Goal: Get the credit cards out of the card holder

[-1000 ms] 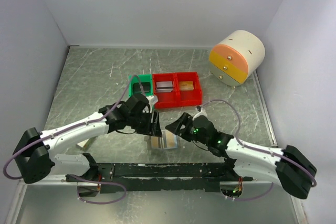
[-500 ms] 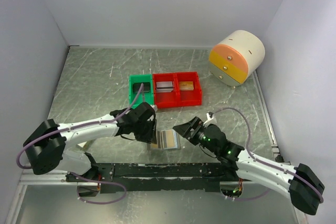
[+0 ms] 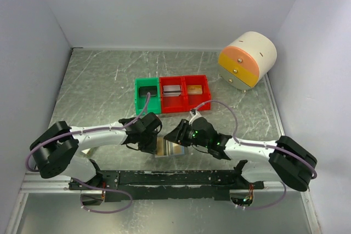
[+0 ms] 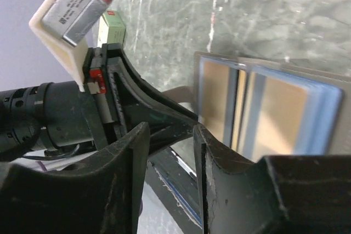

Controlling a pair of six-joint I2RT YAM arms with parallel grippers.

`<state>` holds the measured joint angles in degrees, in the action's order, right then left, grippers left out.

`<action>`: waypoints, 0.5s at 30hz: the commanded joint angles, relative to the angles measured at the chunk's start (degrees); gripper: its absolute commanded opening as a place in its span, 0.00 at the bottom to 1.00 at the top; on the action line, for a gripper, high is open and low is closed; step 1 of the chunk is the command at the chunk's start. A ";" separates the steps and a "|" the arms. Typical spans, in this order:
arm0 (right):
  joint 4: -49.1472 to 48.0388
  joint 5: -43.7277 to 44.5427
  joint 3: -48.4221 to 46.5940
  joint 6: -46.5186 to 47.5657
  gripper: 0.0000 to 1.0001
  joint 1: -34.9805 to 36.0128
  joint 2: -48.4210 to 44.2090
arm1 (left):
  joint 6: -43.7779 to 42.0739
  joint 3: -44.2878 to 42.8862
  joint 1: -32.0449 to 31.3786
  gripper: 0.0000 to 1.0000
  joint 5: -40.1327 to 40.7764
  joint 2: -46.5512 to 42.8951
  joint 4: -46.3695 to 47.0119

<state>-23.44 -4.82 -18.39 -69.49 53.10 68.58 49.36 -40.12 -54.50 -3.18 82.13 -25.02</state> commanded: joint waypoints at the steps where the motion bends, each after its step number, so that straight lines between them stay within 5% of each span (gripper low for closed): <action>1: 3.29 1.58 -4.86 2.51 0.38 2.29 1.60 | 0.17 0.74 -0.25 0.28 2.66 -1.66 0.37; 15: 1.44 0.36 -2.93 -1.05 0.37 3.59 12.04 | -0.58 0.22 -0.17 0.27 2.00 -0.77 1.28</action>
<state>-20.82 -4.73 -22.24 -69.73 56.29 78.94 49.32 -39.86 -54.50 -2.13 81.49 -25.02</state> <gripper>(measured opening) 0.364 0.273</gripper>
